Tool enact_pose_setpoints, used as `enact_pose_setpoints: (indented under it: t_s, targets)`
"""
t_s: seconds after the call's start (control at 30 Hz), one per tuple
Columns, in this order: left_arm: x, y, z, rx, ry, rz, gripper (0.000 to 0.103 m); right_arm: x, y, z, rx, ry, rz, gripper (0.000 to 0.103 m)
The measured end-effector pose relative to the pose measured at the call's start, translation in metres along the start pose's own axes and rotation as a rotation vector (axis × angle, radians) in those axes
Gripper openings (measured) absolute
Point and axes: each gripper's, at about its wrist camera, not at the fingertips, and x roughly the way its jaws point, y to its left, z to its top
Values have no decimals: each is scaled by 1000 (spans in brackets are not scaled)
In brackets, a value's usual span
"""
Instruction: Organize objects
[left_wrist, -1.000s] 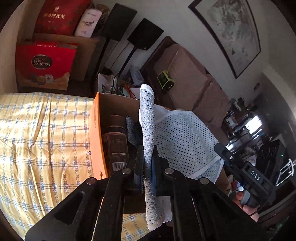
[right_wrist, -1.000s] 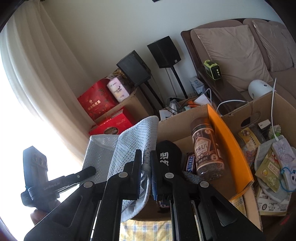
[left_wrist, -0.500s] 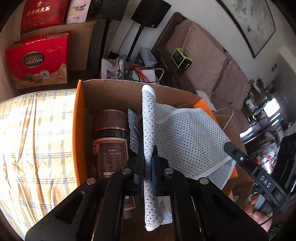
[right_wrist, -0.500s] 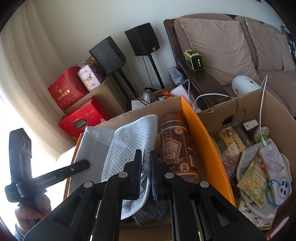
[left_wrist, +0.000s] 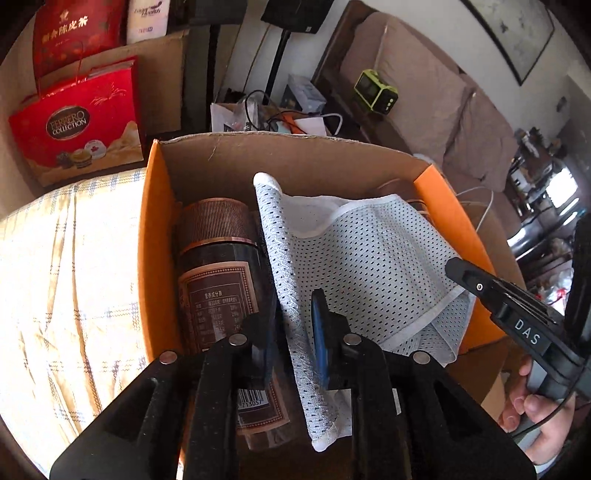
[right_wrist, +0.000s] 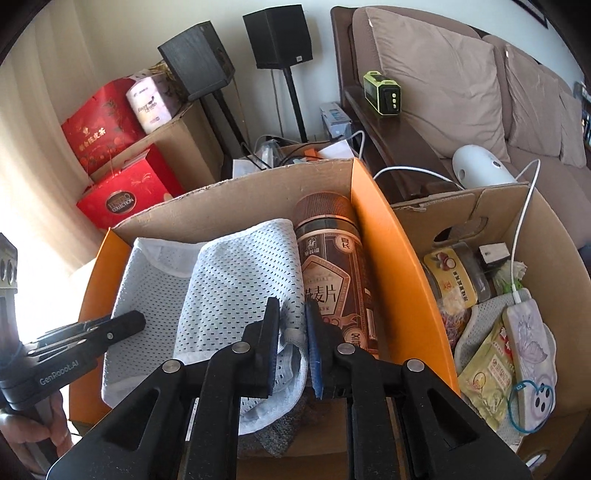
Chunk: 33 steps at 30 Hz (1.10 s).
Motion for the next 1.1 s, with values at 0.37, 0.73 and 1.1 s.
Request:
enact_pose_setpoints:
  t_s: [0.37, 0.73, 1.1]
  targets:
    - [-59, 4, -16, 39, -134, 20, 67, -36, -4, -9, 20, -104, -7, 44]
    - [-100, 22, -59, 16, -208, 48, 95, -83, 12, -39, -27, -178, 26, 71]
    - [-137, 30, -86, 45, -261, 110, 103, -108, 42, -66, -79, -219, 3, 78]
